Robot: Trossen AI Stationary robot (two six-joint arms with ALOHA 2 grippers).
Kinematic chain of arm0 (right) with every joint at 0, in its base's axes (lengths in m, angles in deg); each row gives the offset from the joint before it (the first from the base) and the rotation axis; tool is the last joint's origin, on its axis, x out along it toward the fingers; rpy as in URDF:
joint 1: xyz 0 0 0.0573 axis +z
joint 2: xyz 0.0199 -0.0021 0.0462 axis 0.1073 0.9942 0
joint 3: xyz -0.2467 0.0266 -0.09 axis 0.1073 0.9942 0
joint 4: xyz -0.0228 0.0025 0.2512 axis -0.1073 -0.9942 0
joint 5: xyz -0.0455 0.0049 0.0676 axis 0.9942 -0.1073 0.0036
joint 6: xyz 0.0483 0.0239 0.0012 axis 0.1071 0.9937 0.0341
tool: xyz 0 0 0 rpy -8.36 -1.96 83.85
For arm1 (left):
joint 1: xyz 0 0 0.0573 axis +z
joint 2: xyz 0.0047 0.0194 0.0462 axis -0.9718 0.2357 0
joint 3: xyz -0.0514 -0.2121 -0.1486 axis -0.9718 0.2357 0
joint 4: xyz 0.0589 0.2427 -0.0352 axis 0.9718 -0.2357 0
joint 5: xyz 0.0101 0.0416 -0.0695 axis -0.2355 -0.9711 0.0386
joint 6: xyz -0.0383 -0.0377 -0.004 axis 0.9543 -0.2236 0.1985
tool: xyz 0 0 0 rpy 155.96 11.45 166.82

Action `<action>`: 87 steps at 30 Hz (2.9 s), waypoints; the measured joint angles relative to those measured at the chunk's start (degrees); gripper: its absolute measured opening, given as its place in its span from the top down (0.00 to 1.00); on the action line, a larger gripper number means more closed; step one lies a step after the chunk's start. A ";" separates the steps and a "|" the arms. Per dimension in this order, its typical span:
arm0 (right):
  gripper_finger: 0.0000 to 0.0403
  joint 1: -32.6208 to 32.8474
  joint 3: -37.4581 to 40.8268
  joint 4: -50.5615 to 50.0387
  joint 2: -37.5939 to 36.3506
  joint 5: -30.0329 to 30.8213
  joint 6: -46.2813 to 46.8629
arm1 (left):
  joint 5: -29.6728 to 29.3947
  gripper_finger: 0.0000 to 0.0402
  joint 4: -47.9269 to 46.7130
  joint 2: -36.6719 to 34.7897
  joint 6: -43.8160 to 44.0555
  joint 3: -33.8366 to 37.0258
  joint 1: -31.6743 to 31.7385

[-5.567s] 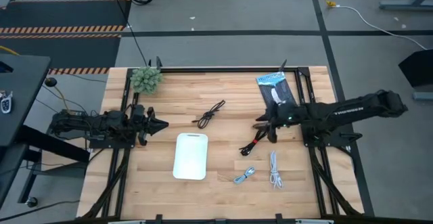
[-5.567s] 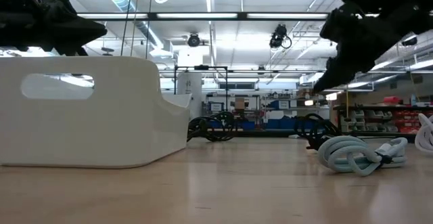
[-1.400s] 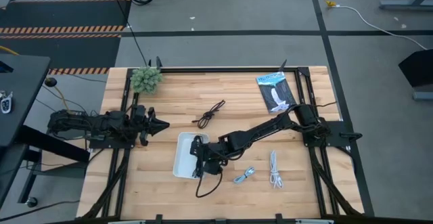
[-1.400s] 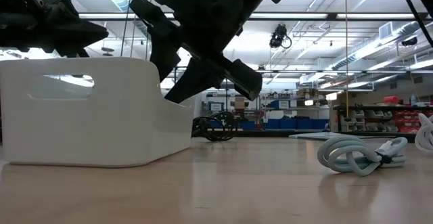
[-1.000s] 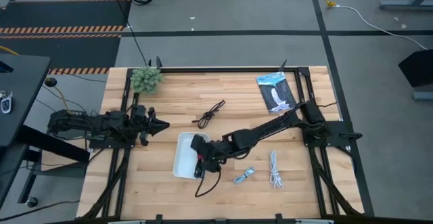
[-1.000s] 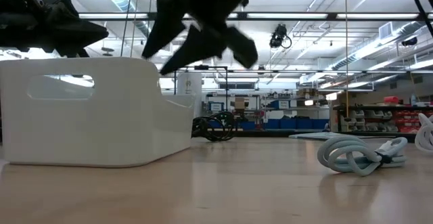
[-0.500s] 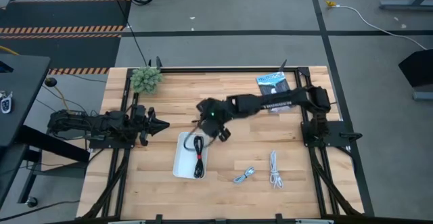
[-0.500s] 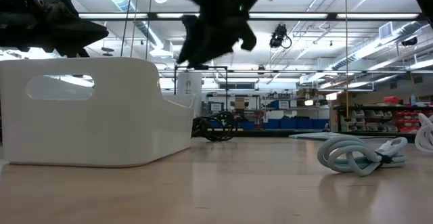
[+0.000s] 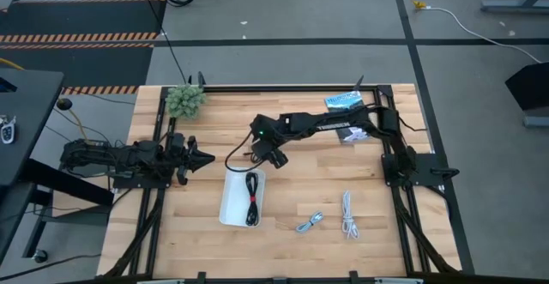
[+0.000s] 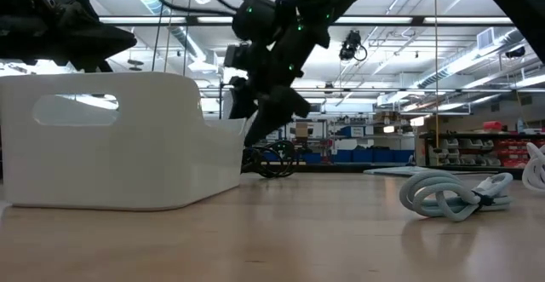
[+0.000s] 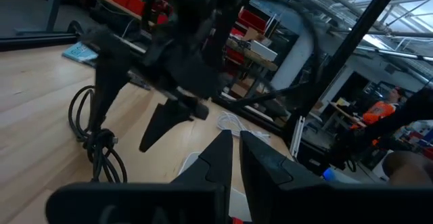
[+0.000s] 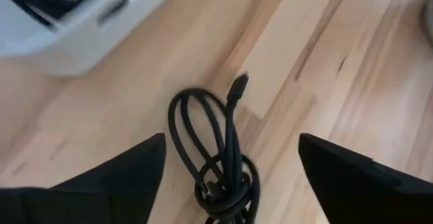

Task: Pick and place USB-C Cables
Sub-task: Put the black charger cable into the white bin

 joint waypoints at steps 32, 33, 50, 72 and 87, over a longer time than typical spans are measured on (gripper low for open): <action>0.57 -7.77 1.69 1.40 5.03 -9.09 1.49 | -0.01 0.91 -0.04 0.24 0.00 0.01 0.00; 0.60 -7.79 1.84 1.46 5.03 -9.08 1.43 | 0.00 0.91 -0.04 0.24 0.01 0.01 0.01; 0.79 -6.91 -1.44 -3.90 2.53 4.70 0.94 | 0.01 0.91 -0.17 0.26 0.00 0.00 0.01; 0.80 1.59 -21.24 -29.19 0.27 29.23 13.69 | 0.00 0.91 -0.42 0.26 0.00 0.01 0.00; 0.80 3.57 -21.33 -38.66 -18.09 11.25 28.36 | 0.00 0.91 -0.44 0.26 0.00 0.00 0.00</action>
